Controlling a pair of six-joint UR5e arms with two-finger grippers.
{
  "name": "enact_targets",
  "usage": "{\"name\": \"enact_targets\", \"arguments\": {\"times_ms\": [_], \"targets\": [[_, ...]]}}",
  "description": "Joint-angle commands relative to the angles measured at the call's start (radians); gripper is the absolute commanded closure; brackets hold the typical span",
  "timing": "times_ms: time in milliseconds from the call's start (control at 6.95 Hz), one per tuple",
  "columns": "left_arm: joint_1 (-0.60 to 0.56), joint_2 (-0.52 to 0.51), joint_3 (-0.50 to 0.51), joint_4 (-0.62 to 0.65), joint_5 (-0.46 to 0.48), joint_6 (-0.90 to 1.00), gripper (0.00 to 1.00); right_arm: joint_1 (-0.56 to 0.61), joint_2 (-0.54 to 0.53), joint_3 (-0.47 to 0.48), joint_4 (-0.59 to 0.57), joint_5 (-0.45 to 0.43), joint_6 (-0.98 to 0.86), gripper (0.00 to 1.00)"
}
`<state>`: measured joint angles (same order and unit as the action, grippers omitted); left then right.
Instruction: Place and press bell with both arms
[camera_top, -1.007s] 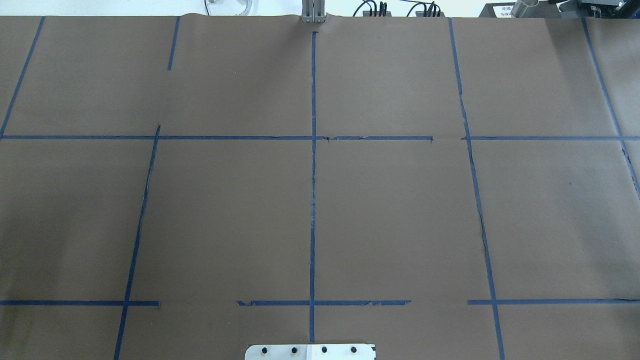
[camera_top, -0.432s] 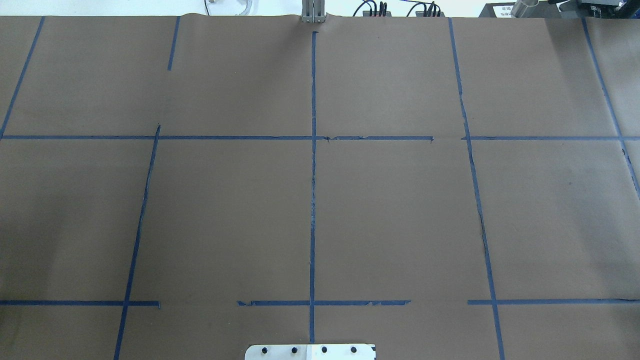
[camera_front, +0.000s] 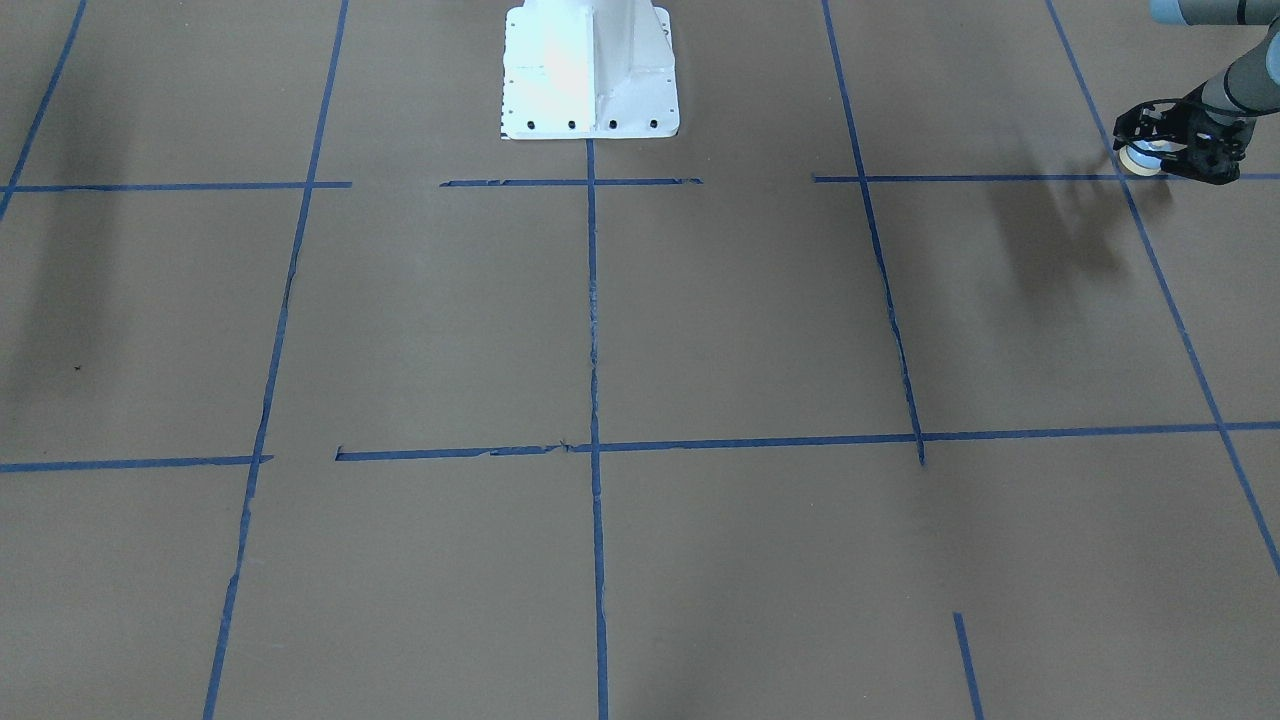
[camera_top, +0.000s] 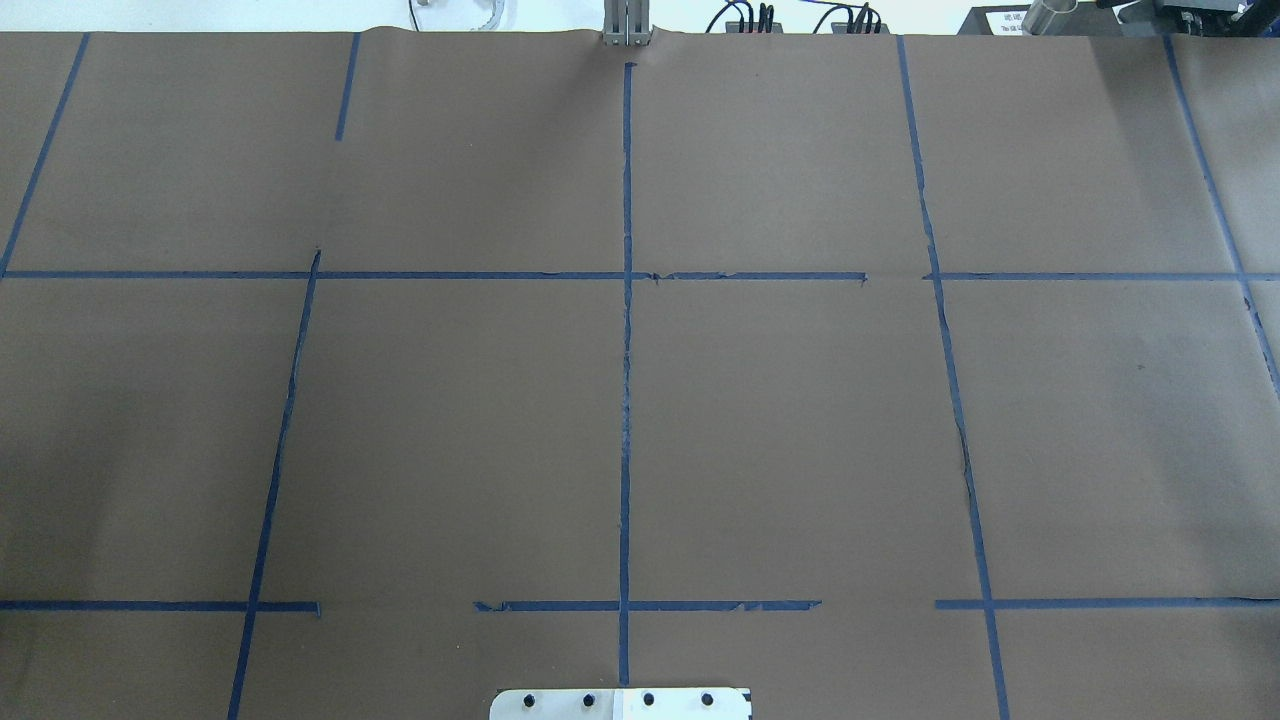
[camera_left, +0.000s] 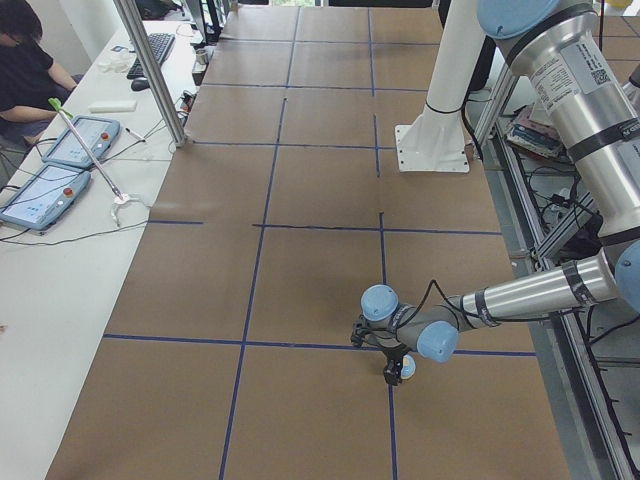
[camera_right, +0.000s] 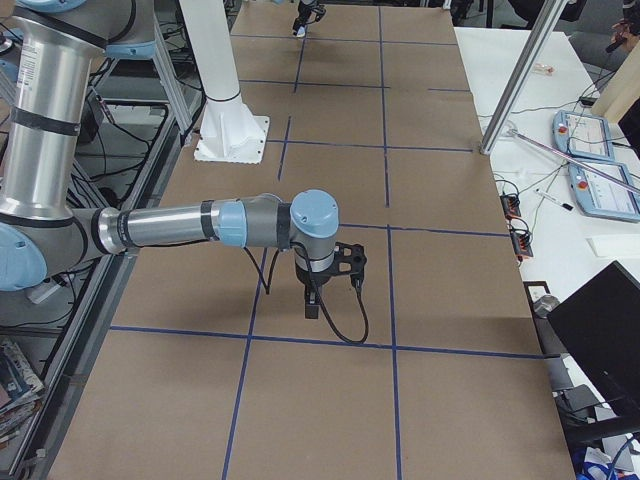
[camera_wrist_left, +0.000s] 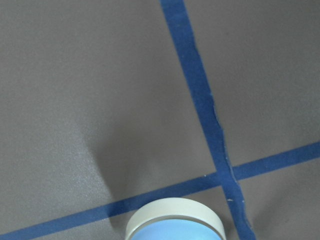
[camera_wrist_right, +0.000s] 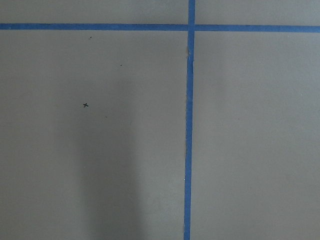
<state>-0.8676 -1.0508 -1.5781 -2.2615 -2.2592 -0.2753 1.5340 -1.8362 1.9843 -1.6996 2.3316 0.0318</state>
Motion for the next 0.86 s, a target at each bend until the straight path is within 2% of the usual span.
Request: {"name": "enact_targets", "arguments": {"times_ms": [0,144,288,432,575,719], "targets": [[0.001,0.0,0.001,-0.001,0.001,0.002,0.25,0.0,0.0,0.005,0.0,0.0,0.0,0.0],[0.002,0.0,0.001,-0.001,0.001,0.004,0.48,0.0,0.0,0.007,0.0,0.0,0.0,0.0],[0.002,0.0,0.001,-0.001,0.003,0.005,0.66,0.0,0.0,0.008,0.0,0.0,0.0,0.0],[0.001,0.0,-0.006,-0.013,0.004,0.005,0.78,0.0,0.0,0.013,0.0,0.002,0.0,0.0],[-0.01,0.0,-0.026,-0.033,0.004,0.001,0.85,0.0,-0.003,0.025,-0.002,0.002,0.002,0.0],[-0.033,0.0,-0.093,-0.032,0.006,-0.008,0.87,0.0,-0.015,0.037,0.0,0.003,0.002,0.0]]}}
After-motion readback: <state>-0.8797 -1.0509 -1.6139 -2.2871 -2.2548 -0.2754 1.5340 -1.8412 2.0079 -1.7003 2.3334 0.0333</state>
